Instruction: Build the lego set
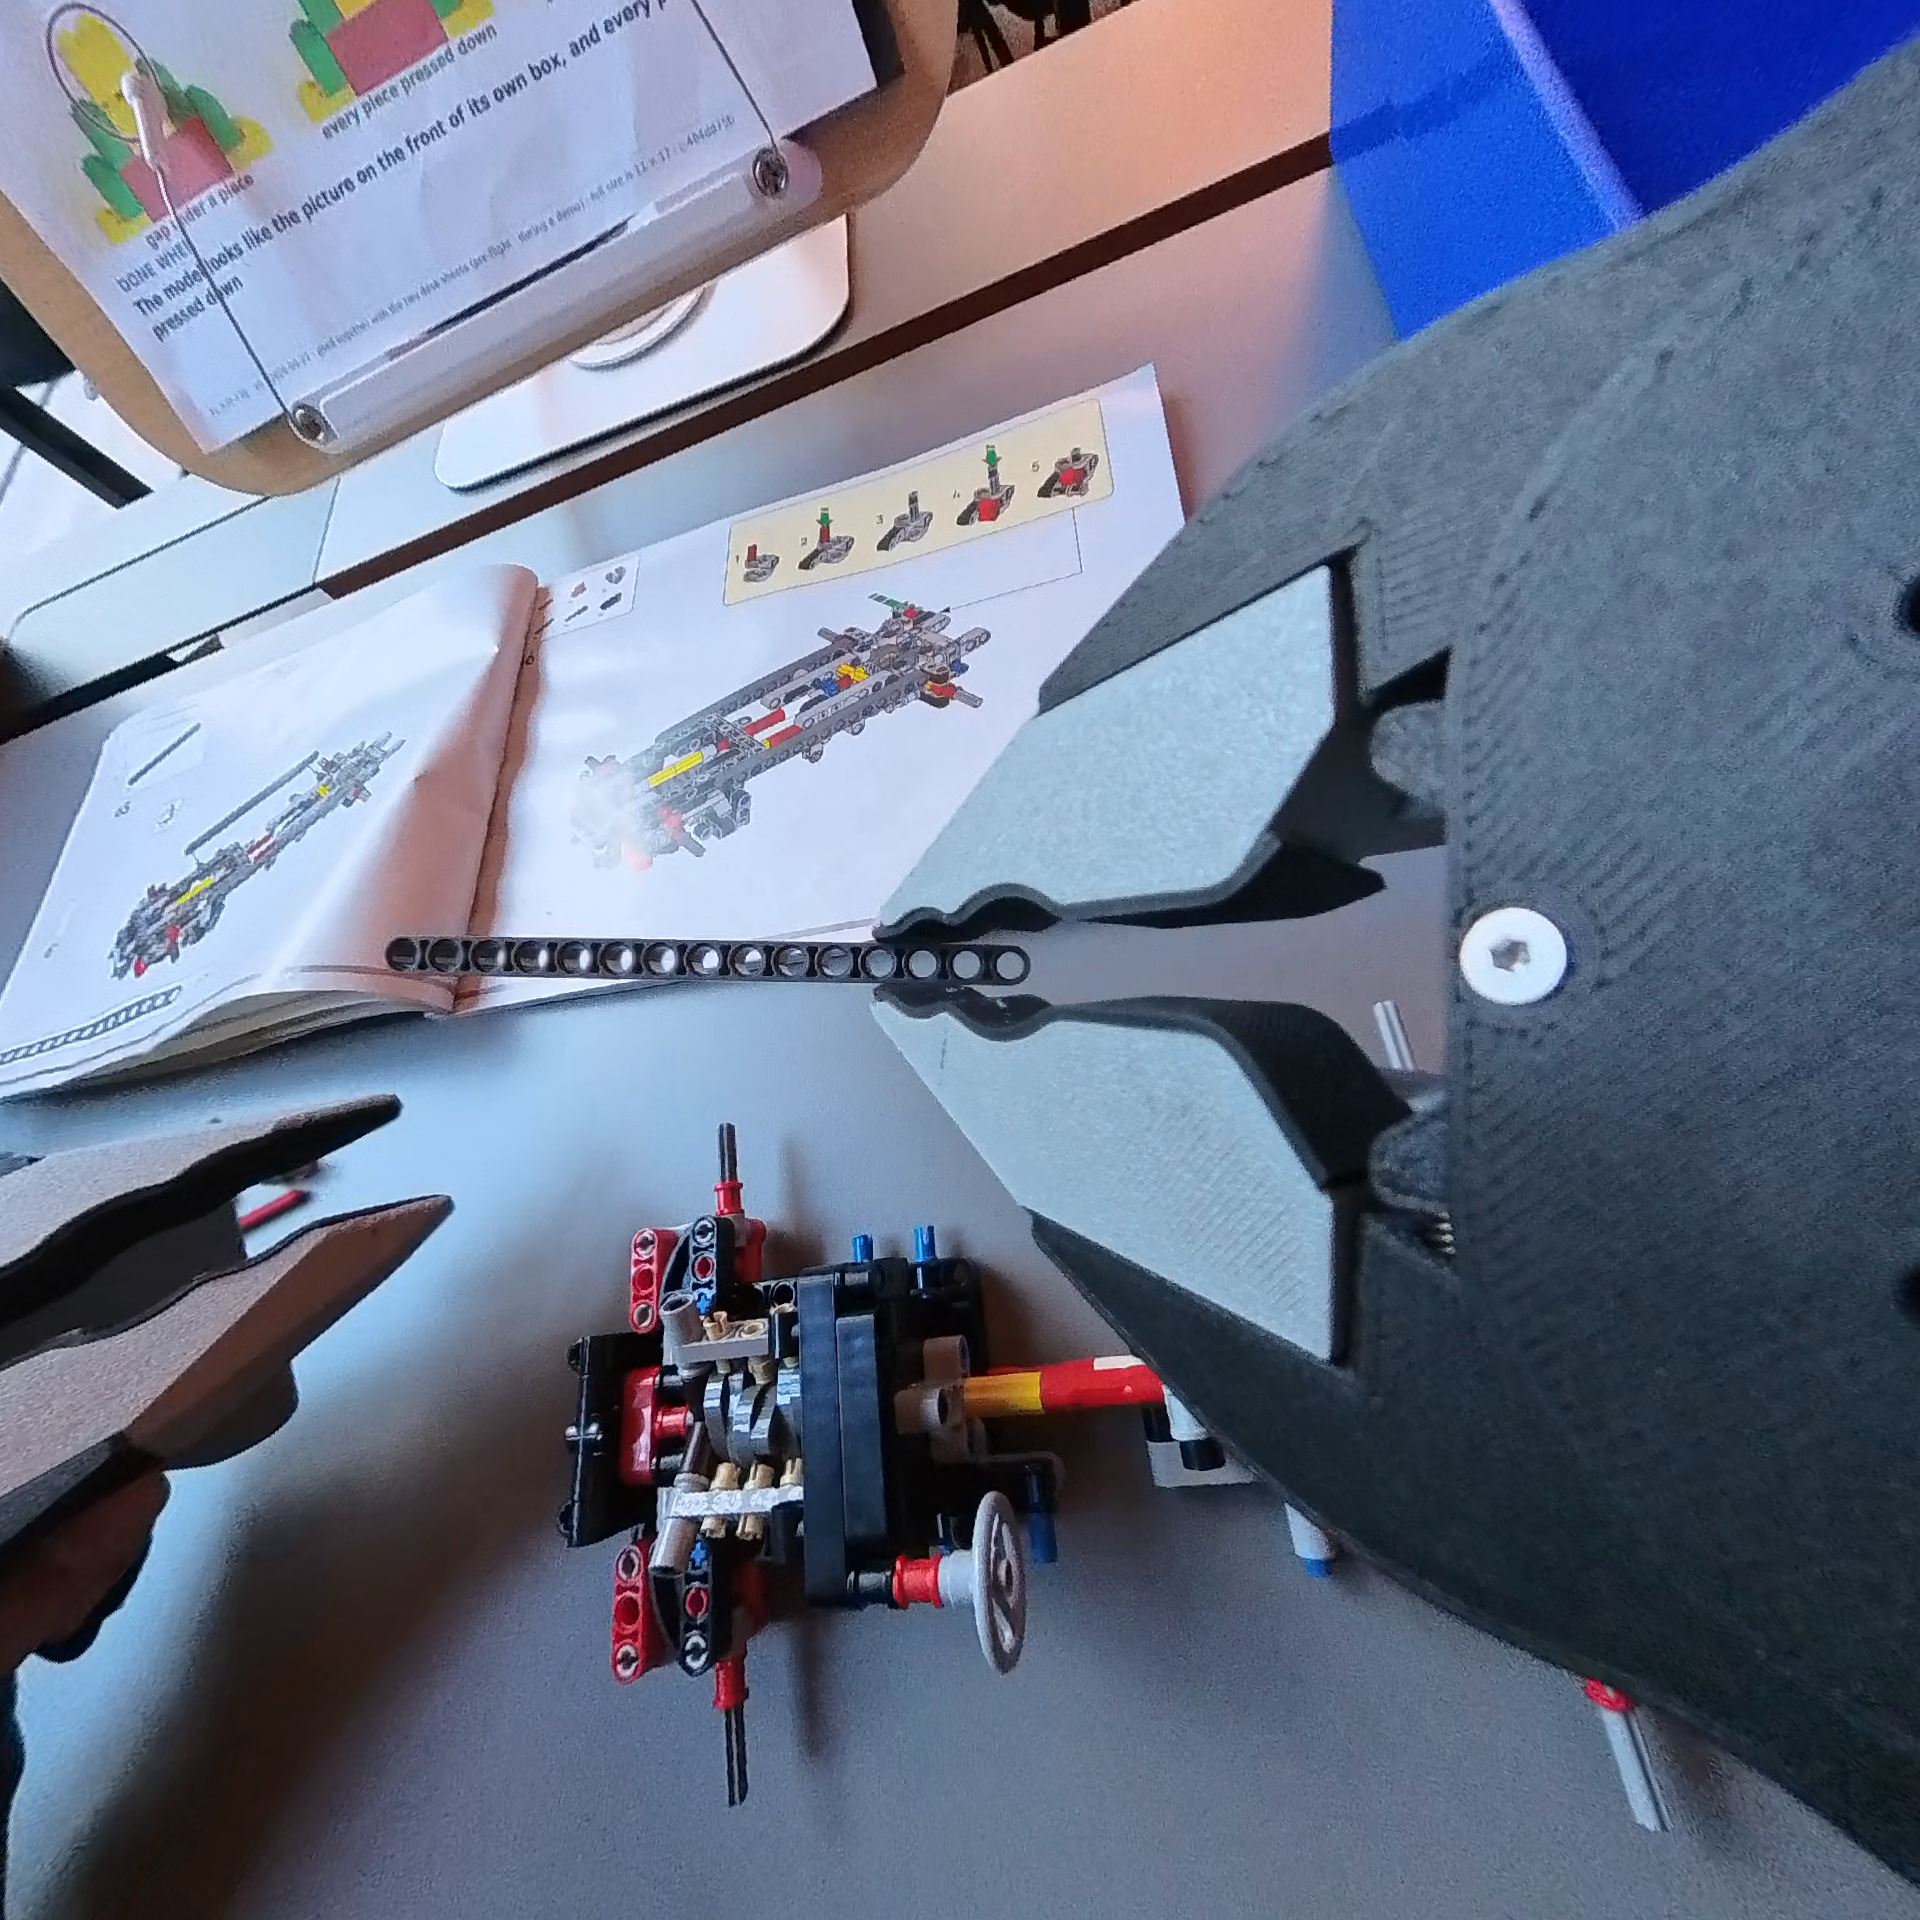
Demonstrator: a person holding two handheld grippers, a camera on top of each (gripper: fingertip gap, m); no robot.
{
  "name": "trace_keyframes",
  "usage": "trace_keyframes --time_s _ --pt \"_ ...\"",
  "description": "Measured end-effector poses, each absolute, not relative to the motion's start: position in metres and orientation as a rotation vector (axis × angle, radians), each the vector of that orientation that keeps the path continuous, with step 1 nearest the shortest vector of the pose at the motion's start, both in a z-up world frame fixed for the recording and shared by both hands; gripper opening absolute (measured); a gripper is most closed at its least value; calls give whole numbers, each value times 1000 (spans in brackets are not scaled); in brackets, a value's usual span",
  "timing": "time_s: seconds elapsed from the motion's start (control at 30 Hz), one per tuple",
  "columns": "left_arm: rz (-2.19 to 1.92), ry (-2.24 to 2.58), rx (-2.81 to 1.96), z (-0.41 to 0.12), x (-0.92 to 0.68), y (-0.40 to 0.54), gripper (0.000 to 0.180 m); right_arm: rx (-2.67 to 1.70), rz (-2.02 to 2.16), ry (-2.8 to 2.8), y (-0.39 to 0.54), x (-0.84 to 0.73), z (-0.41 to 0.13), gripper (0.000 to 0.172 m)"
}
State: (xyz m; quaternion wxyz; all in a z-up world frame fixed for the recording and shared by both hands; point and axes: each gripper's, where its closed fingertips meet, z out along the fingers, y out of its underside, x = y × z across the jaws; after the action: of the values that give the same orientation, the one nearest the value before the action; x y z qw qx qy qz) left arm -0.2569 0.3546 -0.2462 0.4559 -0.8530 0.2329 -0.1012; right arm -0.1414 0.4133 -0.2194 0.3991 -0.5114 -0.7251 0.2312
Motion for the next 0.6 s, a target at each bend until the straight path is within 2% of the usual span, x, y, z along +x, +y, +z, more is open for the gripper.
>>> trace_keyframes --time_s 0.6 --pt "-237 632 -2138 -263 -248 353 28 -1305 587 -1617 441 -150 -211 4"
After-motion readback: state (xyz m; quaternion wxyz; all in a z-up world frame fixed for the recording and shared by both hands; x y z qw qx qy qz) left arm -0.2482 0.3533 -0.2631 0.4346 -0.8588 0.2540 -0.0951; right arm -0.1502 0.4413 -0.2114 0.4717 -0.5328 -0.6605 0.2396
